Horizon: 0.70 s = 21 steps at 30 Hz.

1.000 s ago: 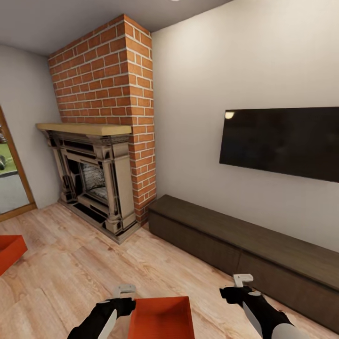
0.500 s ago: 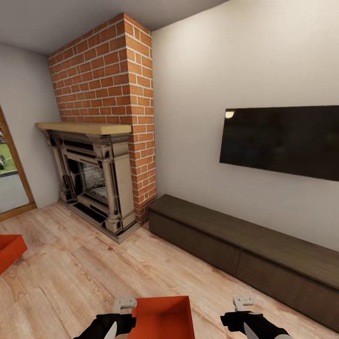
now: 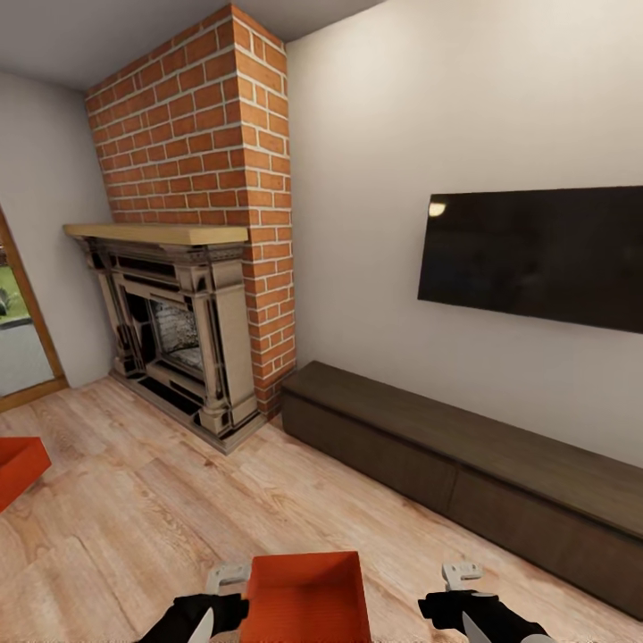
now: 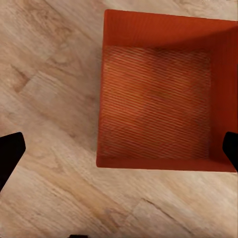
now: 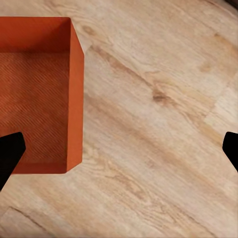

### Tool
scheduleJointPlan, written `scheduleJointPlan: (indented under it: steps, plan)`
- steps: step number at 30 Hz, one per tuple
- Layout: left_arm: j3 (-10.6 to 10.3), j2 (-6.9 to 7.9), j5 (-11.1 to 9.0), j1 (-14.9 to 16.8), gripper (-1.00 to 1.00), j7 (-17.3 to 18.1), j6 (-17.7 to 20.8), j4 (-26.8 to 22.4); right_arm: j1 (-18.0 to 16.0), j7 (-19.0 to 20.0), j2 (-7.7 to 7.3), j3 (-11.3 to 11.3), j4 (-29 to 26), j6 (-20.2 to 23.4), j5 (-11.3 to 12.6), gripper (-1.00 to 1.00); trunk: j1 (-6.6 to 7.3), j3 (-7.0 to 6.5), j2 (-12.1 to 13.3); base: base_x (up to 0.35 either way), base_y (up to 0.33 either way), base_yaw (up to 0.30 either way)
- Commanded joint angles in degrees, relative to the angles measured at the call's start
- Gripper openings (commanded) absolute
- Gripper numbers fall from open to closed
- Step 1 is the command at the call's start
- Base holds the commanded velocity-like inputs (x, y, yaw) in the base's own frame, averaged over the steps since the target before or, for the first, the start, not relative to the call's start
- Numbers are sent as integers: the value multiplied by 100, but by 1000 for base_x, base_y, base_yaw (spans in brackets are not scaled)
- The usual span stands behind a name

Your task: Move the two storage containers from the living room to the garage. In the garage, place one container on the floor and stack the other container on top of it (either order is fine).

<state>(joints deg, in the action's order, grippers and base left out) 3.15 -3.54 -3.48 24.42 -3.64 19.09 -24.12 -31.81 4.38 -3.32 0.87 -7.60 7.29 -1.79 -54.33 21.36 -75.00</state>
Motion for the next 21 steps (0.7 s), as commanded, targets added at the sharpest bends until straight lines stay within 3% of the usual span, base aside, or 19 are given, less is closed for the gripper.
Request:
scheduleJointPlan:
  steps: [1, 7, 14, 21]
  plan:
    - [46, 10, -39, 1, 100, -21, 33, -12, -1, 19, -2, 8, -13, 35, -22, 100, -23, 35, -46, 0, 0, 0]
    - [106, 125, -38, 1, 100, -42, 26, -15, -1, 166, -2, 14, -17, 35, -49, 100, -154, 198, -286, 0, 0, 0]
    - [106, 149, -38, 1, 100, -49, 25, -23, -1, 623, -2, -7, -55, -110, -63, 100, -308, 388, -567, 0, 0, 0]
    - [106, 152, -40, 2, 100, -48, 26, -65, -1, 700, -2, -24, -67, -346, -50, 100, -418, 535, -768, 0, 0, 0]
